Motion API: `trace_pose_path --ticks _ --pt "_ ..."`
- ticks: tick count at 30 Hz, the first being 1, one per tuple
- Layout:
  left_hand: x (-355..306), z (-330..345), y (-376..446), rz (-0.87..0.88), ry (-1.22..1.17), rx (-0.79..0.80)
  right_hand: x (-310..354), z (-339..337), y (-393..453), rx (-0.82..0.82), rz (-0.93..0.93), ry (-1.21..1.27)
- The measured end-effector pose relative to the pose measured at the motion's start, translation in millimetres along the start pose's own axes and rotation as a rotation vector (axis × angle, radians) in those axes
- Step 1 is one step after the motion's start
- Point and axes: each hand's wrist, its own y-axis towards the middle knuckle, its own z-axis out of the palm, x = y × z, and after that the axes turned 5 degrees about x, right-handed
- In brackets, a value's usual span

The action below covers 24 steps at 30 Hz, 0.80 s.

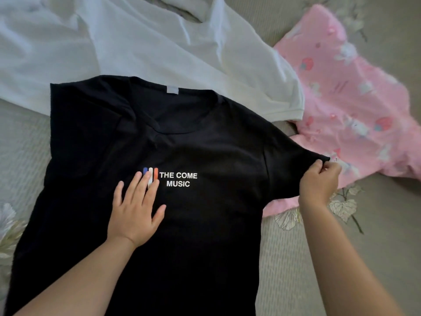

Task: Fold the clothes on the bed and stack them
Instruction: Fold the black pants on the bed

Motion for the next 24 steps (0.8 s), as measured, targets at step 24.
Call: trace_pose_path --ticks 24 --pt "3 -3 2 0.017 0.001 0.059 38 37 -66 0.503 -0.726 -0.27"
